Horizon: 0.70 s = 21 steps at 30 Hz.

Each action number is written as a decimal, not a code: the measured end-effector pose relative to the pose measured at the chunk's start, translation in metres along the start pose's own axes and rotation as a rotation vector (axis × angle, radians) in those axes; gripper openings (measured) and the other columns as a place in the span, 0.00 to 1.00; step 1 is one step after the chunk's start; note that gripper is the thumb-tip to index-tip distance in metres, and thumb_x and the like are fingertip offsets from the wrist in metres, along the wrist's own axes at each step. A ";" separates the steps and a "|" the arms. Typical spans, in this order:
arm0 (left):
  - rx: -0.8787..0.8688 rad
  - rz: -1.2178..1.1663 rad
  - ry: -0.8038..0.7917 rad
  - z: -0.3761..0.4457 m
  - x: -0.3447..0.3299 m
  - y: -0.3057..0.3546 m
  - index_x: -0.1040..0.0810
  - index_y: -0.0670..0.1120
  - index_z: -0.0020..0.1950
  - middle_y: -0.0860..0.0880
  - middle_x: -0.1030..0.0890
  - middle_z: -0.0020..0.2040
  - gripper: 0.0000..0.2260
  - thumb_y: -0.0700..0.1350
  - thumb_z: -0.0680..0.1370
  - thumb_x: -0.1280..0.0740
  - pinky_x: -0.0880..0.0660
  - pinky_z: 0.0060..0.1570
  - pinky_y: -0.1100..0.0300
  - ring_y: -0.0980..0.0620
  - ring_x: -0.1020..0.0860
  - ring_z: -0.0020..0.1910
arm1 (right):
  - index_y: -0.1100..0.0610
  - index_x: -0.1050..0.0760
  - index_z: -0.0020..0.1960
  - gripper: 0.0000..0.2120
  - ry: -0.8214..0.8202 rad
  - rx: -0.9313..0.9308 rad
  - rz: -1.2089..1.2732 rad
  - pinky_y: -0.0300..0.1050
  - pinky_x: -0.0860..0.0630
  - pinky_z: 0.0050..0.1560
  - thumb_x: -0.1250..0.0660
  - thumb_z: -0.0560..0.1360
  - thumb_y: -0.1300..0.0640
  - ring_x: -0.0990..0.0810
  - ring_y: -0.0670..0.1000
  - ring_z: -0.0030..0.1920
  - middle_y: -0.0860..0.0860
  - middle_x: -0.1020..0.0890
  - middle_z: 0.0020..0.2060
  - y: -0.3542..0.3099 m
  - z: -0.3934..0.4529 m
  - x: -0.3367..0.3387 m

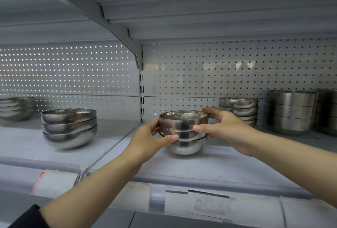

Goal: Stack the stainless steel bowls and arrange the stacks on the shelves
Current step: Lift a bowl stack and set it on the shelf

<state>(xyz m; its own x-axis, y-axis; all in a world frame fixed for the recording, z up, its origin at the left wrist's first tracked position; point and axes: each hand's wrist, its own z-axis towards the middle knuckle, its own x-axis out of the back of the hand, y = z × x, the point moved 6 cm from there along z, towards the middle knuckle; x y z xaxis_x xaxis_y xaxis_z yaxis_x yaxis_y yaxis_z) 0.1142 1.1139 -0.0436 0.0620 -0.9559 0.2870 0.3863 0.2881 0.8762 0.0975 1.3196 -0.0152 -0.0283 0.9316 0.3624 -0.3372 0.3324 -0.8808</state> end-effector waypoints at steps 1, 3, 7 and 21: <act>0.014 -0.014 -0.017 0.000 -0.001 -0.002 0.22 0.55 0.52 0.60 0.19 0.52 0.17 0.47 0.66 0.24 0.32 0.56 0.64 0.63 0.26 0.58 | 0.50 0.36 0.72 0.51 -0.009 0.000 0.013 0.45 0.26 0.60 0.21 0.53 0.44 0.29 0.45 0.63 0.41 0.29 0.65 -0.001 -0.001 0.000; 0.044 -0.018 -0.073 0.001 -0.004 -0.006 0.23 0.55 0.55 0.59 0.19 0.54 0.22 0.47 0.64 0.22 0.31 0.55 0.65 0.61 0.25 0.58 | 0.51 0.39 0.74 0.52 -0.028 -0.007 0.056 0.39 0.25 0.52 0.21 0.55 0.46 0.28 0.43 0.59 0.41 0.29 0.64 -0.001 -0.002 -0.001; 0.100 0.045 -0.156 0.000 -0.011 -0.014 0.23 0.54 0.57 0.56 0.19 0.54 0.28 0.51 0.59 0.21 0.28 0.59 0.60 0.58 0.23 0.57 | 0.52 0.35 0.71 0.54 -0.056 -0.030 0.180 0.45 0.24 0.58 0.21 0.47 0.45 0.25 0.45 0.60 0.42 0.29 0.66 0.000 -0.006 -0.006; 0.075 0.096 -0.176 0.087 -0.019 -0.005 0.21 0.47 0.49 0.53 0.17 0.42 0.18 0.41 0.63 0.22 0.27 0.46 0.68 0.56 0.20 0.45 | 0.59 0.24 0.56 0.23 0.045 -0.027 0.173 0.51 0.22 0.56 0.22 0.64 0.65 0.19 0.54 0.54 0.53 0.17 0.51 -0.001 0.045 0.015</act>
<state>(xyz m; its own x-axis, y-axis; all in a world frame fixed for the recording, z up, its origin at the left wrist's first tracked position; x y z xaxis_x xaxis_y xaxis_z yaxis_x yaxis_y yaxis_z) 0.0314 1.1355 -0.0195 -0.0687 -0.9014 0.4275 0.3166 0.3866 0.8662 0.0550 1.3266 0.0052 -0.0412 0.9807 0.1912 -0.3057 0.1698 -0.9369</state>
